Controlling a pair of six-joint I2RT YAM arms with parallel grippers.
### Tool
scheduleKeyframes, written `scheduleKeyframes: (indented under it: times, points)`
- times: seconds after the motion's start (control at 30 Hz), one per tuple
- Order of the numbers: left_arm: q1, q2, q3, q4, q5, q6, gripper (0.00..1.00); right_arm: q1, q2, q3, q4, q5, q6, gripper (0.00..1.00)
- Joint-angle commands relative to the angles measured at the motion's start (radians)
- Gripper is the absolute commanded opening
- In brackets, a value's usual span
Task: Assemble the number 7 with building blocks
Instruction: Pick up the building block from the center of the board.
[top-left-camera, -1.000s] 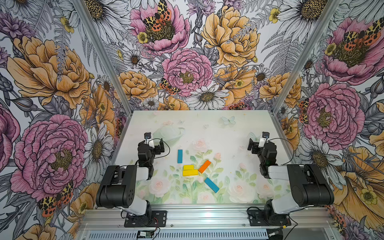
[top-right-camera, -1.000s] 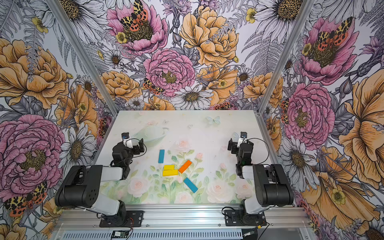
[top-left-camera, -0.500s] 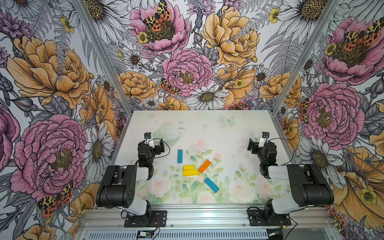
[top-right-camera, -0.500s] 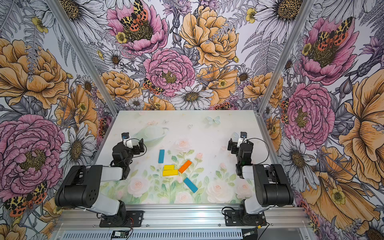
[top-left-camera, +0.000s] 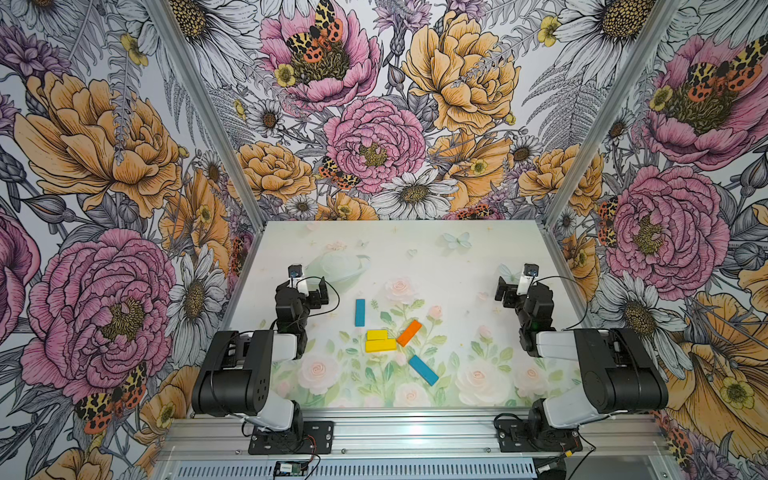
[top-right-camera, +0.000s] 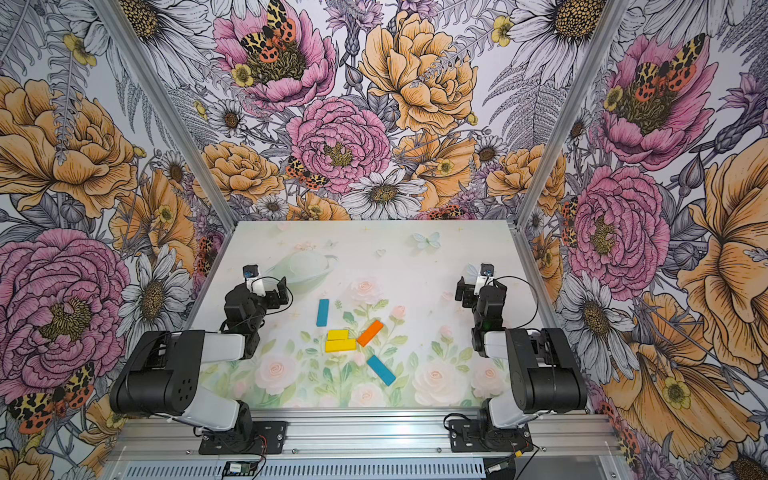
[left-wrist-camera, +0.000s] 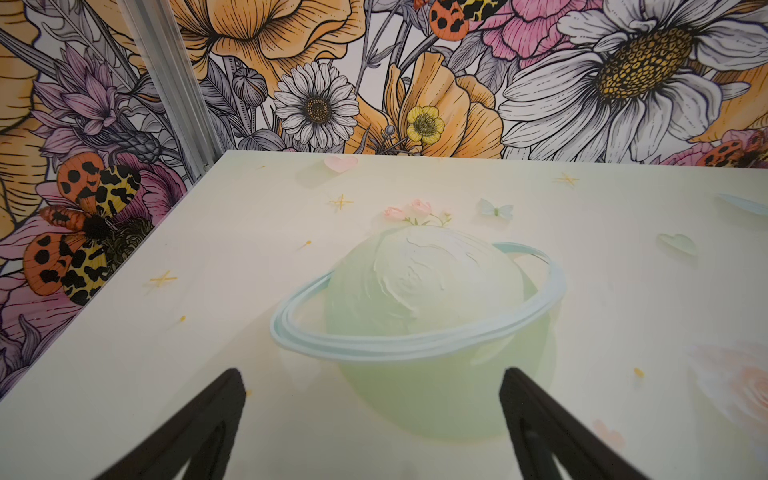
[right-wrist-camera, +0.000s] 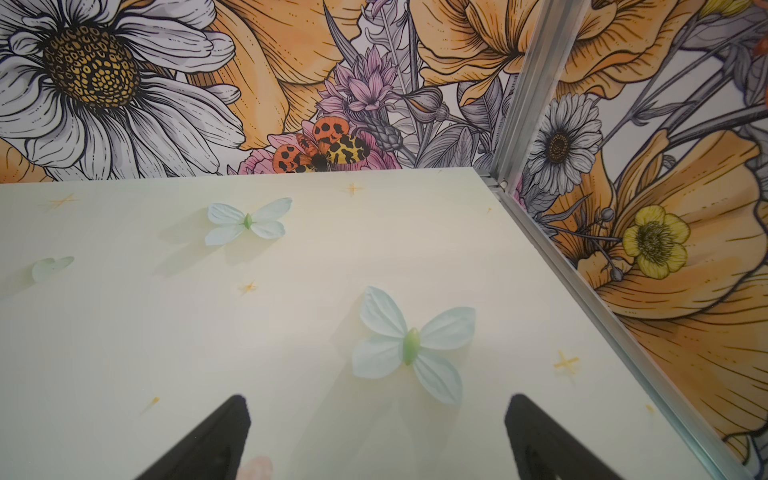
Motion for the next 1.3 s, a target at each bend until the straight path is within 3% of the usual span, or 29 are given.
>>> scheduleKeyframes:
  times: [0.0,0.07,0.17,0.27,0.37,0.53,0.6,0.7,0.83,0.97,1.17,1.27]
  points:
    - [-0.015,-0.028,0.041,-0.064,-0.05,0.004,0.99,0.004,0.001,0.032,-0.022,0.015,-0.003,0.99]
    - [-0.038,-0.06,0.085,-0.166,-0.131,0.003,0.99,0.018,-0.043,0.095,-0.171,0.059,-0.001,0.99]
    - [-0.07,-0.084,0.327,-0.674,-0.197,0.002,0.99,0.02,-0.049,0.382,-0.723,0.124,0.088,0.99]
    - [-0.127,-0.102,0.394,-0.819,-0.147,-0.008,0.99,0.033,0.041,0.603,-1.044,0.004,0.13,0.99]
    - [-0.217,-0.132,0.414,-0.916,-0.166,-0.079,0.99,0.083,0.12,0.736,-1.194,-0.1,0.186,0.96]
    - [-0.35,-0.119,0.472,-1.111,-0.18,-0.243,0.98,0.204,0.2,0.858,-1.271,-0.156,0.223,0.94]
    - [-0.398,-0.108,0.488,-1.141,-0.142,-0.306,0.92,0.254,0.232,0.906,-1.291,-0.149,0.217,0.94]
    - [-0.454,-0.069,0.529,-1.194,-0.193,-0.388,0.85,0.299,0.295,0.982,-1.331,-0.154,0.217,0.91]
    - [-0.433,-0.016,0.585,-1.224,-0.219,-0.491,0.8,0.334,0.346,1.032,-1.34,-0.196,0.226,0.89]
    - [-0.43,0.058,0.649,-1.252,-0.225,-0.484,0.81,0.36,0.366,1.059,-1.344,-0.199,0.217,0.89]
    - [-0.433,0.144,0.7,-1.311,-0.118,-0.48,0.46,0.366,0.364,1.077,-1.359,-0.203,0.208,0.89]
    - [-0.445,0.142,0.695,-1.341,-0.109,-0.44,0.42,0.367,0.363,1.079,-1.382,-0.203,0.195,0.89]
